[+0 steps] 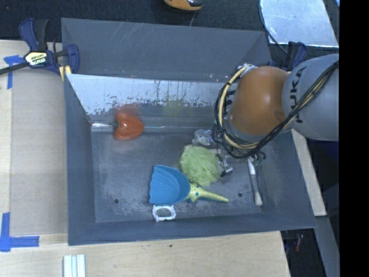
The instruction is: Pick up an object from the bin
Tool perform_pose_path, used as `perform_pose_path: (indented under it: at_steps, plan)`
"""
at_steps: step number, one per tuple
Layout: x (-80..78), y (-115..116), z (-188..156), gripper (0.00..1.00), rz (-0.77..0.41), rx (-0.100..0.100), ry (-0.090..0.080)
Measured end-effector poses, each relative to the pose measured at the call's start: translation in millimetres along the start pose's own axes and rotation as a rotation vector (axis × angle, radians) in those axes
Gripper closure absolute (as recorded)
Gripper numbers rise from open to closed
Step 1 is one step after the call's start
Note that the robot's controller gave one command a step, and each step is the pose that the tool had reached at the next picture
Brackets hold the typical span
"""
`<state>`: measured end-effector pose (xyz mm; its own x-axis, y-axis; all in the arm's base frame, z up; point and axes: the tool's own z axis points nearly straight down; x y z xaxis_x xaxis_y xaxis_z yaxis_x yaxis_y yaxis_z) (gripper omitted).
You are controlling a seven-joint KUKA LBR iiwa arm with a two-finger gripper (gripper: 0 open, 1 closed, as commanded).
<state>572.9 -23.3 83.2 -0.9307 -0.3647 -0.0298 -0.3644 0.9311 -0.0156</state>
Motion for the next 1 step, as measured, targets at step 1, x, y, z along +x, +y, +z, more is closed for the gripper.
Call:
perform_pose_path:
  at_steps: [1]
  plan:
    - [0.9, 19.1, 9.4, 0.0, 0.266, 0.002, -0.002]
